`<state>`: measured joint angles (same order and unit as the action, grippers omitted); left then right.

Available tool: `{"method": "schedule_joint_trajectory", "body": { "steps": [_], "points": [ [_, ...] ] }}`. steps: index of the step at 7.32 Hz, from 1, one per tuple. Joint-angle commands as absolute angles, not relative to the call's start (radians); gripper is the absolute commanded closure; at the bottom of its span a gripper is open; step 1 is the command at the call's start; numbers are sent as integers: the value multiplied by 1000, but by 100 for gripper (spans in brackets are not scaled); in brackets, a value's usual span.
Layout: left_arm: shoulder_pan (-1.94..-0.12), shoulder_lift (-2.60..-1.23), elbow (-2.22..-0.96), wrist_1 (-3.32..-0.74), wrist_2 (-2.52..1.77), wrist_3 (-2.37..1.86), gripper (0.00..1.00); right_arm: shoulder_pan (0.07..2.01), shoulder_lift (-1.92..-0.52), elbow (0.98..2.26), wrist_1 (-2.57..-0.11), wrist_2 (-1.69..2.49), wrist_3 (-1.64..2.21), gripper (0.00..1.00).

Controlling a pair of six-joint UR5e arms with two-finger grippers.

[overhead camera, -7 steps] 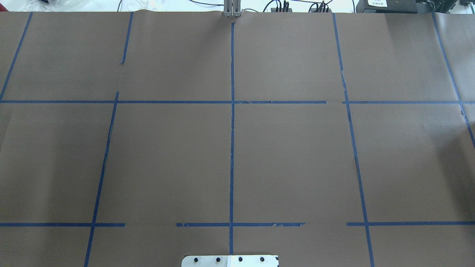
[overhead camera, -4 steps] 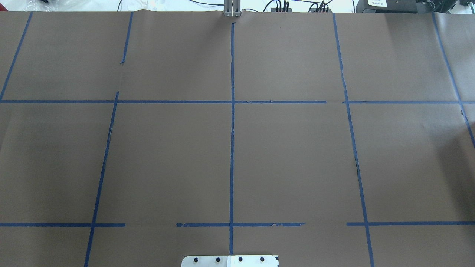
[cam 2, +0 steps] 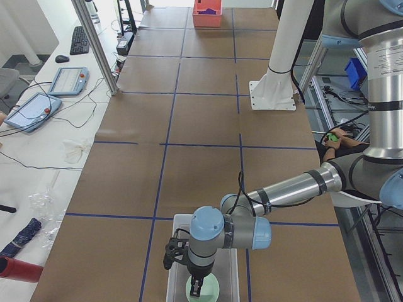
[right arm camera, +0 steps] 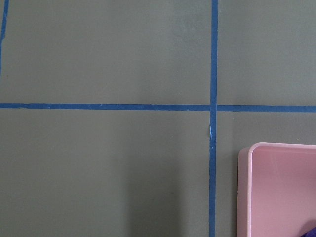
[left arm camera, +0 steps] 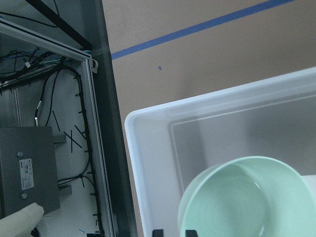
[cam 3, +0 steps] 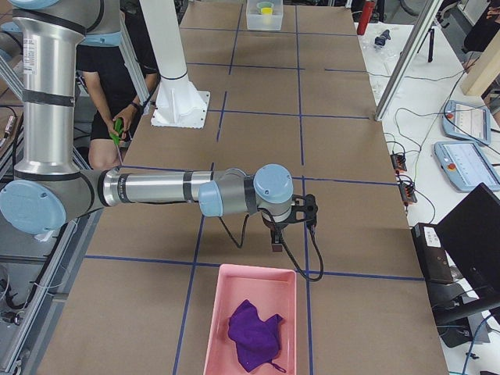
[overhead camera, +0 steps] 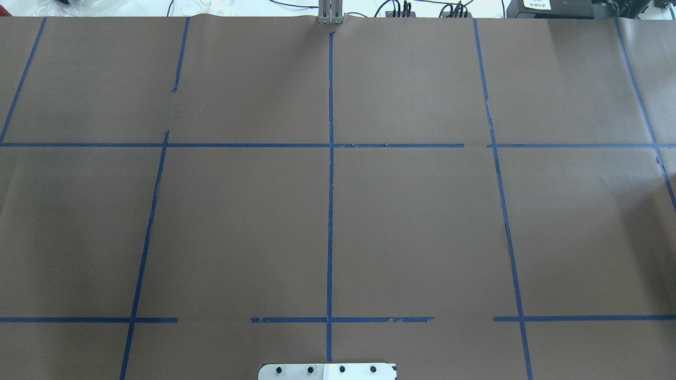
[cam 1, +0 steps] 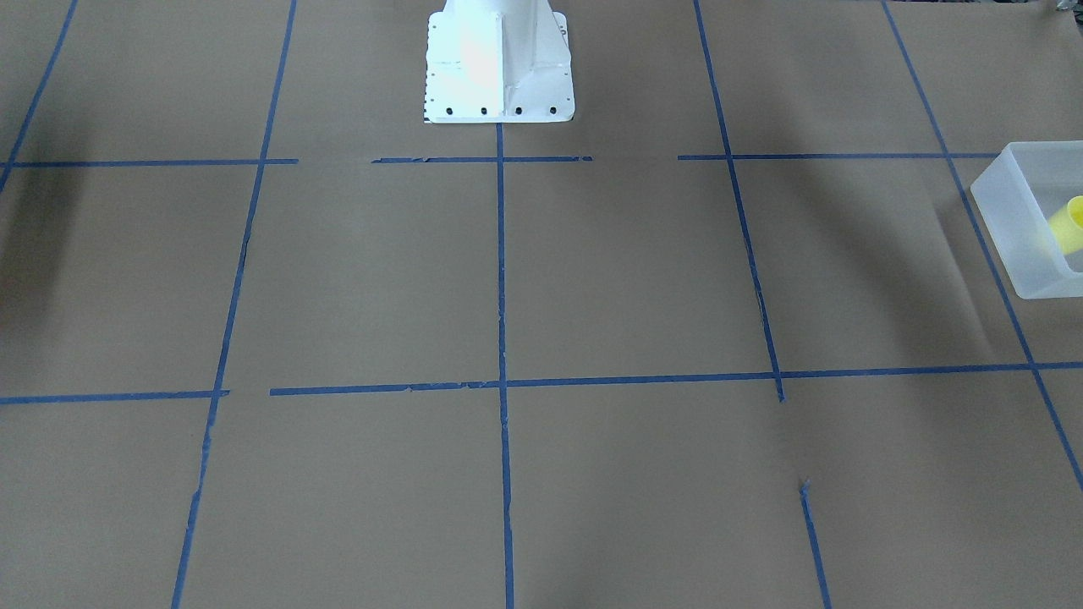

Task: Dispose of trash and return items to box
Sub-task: 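Lower the pale green bowl into the clear bin and open the left gripper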

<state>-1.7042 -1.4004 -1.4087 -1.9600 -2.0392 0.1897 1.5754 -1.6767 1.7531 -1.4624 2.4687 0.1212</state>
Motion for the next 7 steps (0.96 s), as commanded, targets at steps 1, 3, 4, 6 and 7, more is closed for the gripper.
{"method": "schedule_joint_trajectory", "body": {
  "steps": [1, 3, 4, 6, 7],
  "points": [
    [-1704, -1408, -1477, -1947, -2126, 156, 0, 1575, -1677, 1753, -1462, 2468, 121, 0],
    [-1703, -1423, -1640, -1814, -2134, 30, 0, 1575, -1677, 1753, -1462, 2470, 121, 0],
    [-1701, -1425, -1714, -1734, -2188, -29, 0, 1575, -1677, 1753, -1462, 2473, 121, 0],
    [-1666, -1433, -1724, -1704, -2331, -32, 0, 1575, -1677, 1753, -1462, 2474, 121, 0],
    [-1634, -1466, -1724, -1704, -2336, -34, 0, 1575, -1677, 1753, -1462, 2474, 121, 0]
  ]
}}
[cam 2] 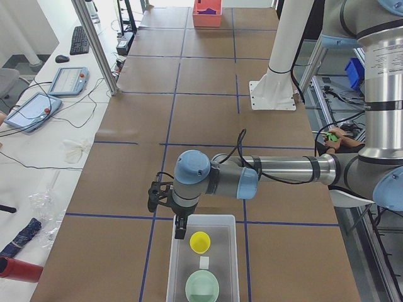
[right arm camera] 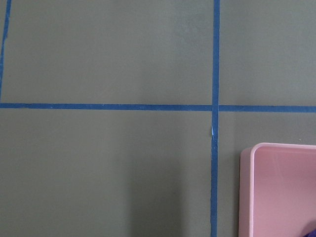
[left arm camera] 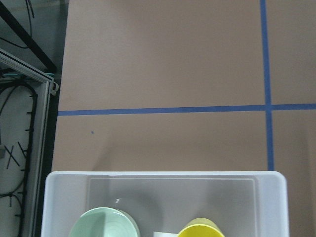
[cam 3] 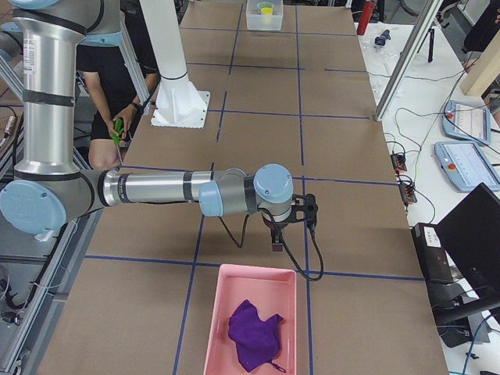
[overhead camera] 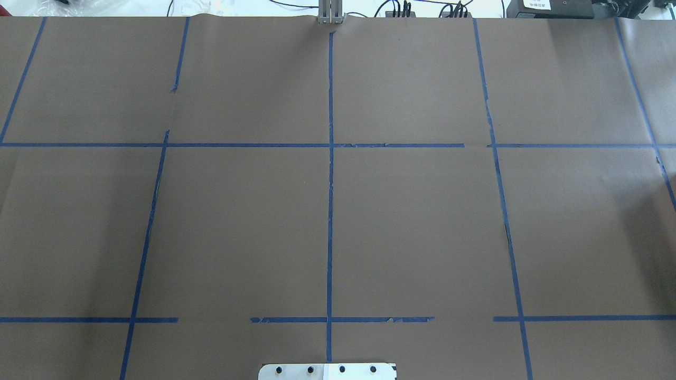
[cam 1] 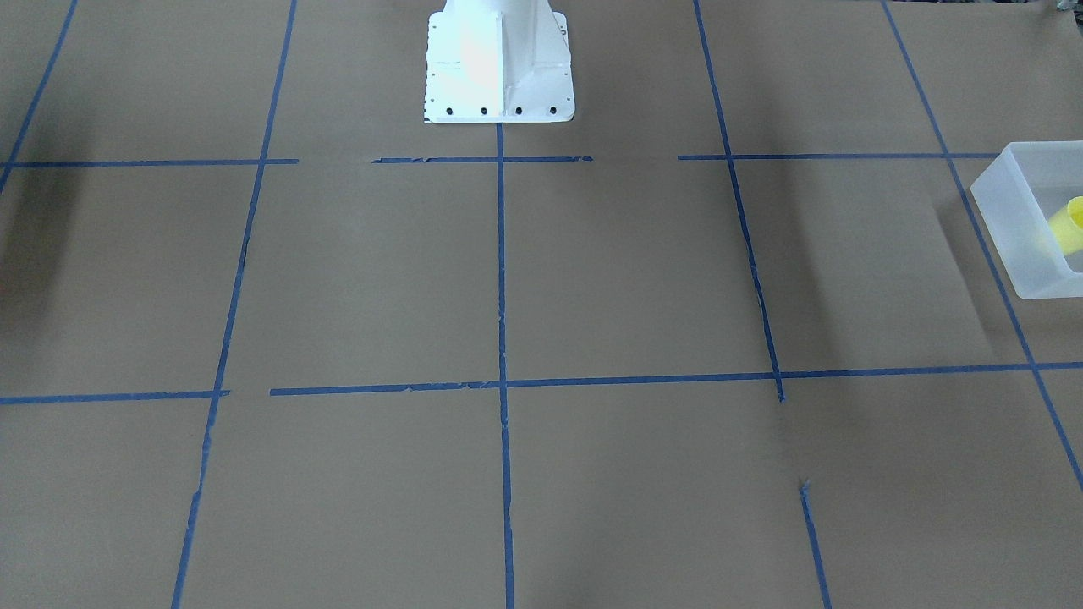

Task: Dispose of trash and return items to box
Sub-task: 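Lower the pale green bowl into the clear bin and open the left gripper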

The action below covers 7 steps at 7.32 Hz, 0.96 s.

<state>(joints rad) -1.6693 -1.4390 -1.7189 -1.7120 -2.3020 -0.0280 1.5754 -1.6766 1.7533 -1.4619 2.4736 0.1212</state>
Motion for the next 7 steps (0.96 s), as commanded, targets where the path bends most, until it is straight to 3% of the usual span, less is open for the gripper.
{"method": "schedule_joint_trajectory", "body": {
  "steps": [1, 7],
  "points": [
    [-1614, -1489, -1723, -1704, -2336, -61, 0, 1575, -1677, 1753, -1462, 2473, 121, 0],
    [-1583, -1494, -1721, -1710, -2338, -107, 0, 1575, -1677, 1750, -1460, 2470, 121, 0]
  ]
}}
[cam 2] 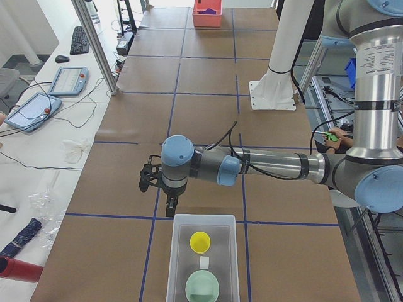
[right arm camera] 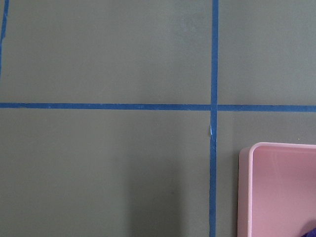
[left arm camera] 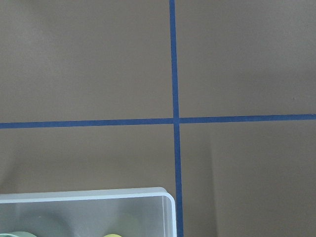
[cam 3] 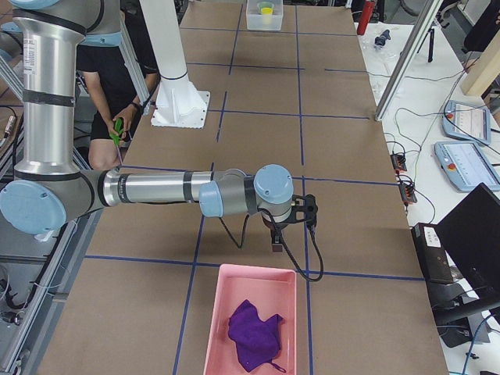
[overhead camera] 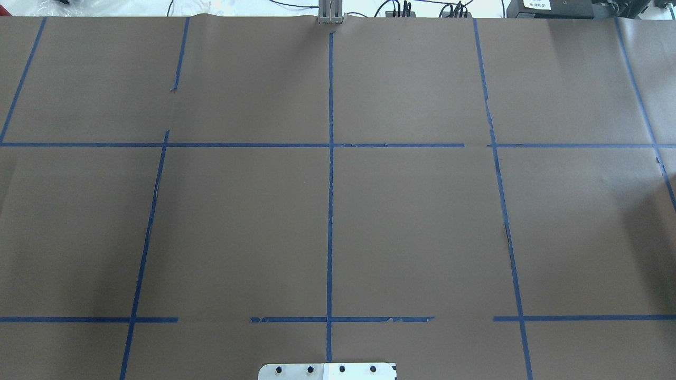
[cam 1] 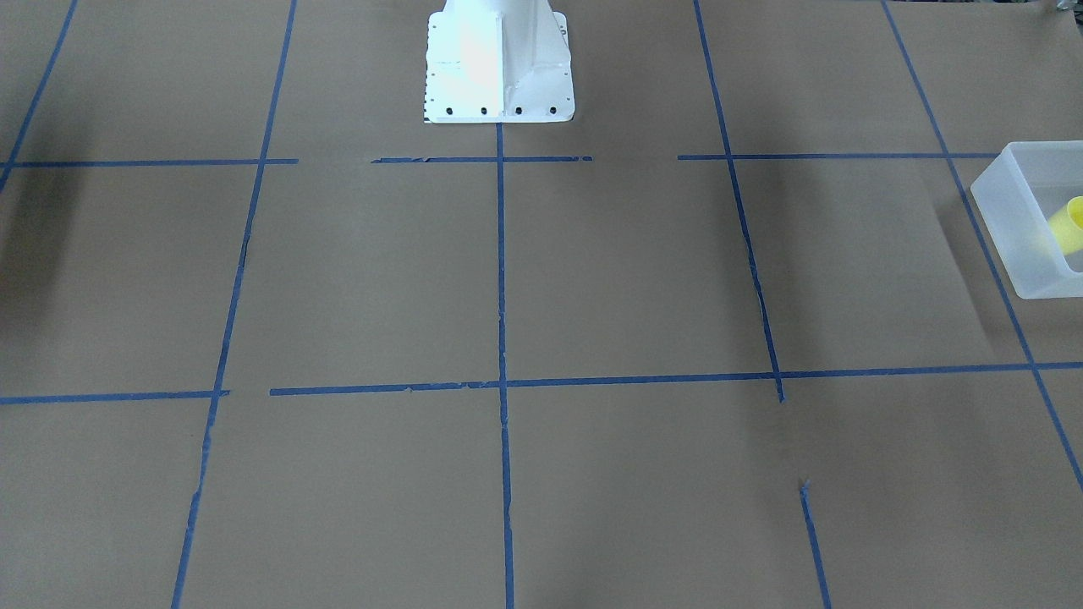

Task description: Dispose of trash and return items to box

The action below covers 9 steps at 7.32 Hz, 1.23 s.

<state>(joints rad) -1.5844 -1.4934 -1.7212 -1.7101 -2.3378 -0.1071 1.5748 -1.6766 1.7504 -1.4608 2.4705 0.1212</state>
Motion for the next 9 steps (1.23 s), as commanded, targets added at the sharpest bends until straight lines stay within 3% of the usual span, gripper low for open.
{"method": "schedule_joint_trajectory", "body": {
  "steps": [1, 9],
  "points": [
    [-1582, -1494, -1721, -1710, -2338, -107, 0, 1575, -1677, 1746, -1462, 2468, 121, 0],
    [-1582, -1512, -1710, -1706, -2332, -107, 0, 1575, -1680, 1740, -1460, 2464, 118, 0]
  ]
}}
